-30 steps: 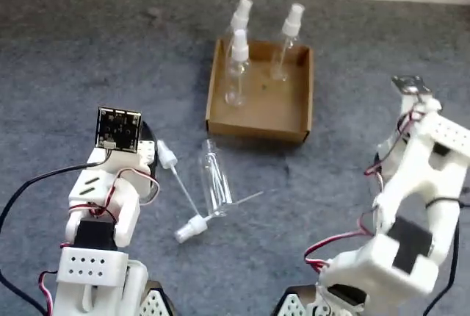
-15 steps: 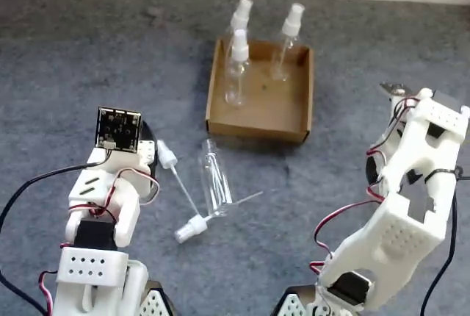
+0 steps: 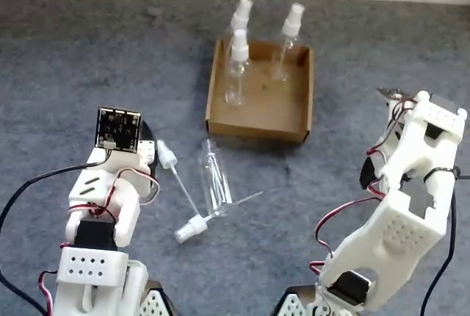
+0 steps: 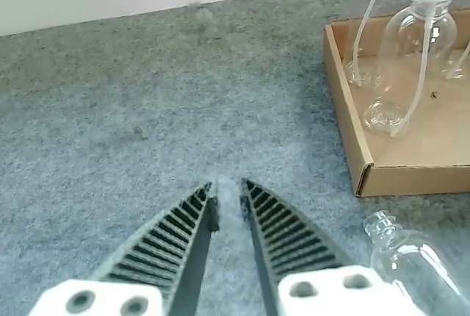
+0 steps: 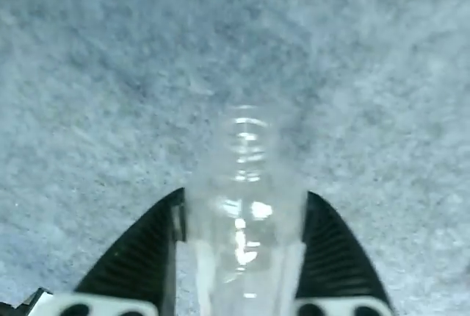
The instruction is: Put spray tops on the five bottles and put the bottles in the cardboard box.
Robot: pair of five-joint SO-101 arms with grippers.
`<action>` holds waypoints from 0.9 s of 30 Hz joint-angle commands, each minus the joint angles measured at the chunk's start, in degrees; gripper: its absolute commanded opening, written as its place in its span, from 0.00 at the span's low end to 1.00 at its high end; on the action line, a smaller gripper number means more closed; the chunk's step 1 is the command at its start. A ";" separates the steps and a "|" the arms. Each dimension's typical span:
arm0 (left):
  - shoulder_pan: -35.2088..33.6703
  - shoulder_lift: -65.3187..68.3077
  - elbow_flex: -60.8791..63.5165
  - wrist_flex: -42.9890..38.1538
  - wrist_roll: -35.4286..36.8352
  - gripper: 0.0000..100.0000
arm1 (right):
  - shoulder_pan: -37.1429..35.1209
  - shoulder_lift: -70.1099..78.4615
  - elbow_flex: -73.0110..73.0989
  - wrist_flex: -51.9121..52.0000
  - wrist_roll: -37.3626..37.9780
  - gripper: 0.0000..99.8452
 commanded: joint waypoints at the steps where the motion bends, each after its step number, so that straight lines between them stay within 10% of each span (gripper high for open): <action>1: 0.75 0.31 -1.63 -1.05 0.18 0.01 | 0.57 -3.65 -4.53 1.36 -0.35 0.00; 12: 0.13 36.70 -34.42 21.27 1.23 0.01 | -5.58 -36.18 8.92 -0.66 -0.35 0.00; 27: 11.65 59.38 -48.13 49.23 -22.42 0.09 | -4.62 -60.35 45.58 -12.18 5.63 0.00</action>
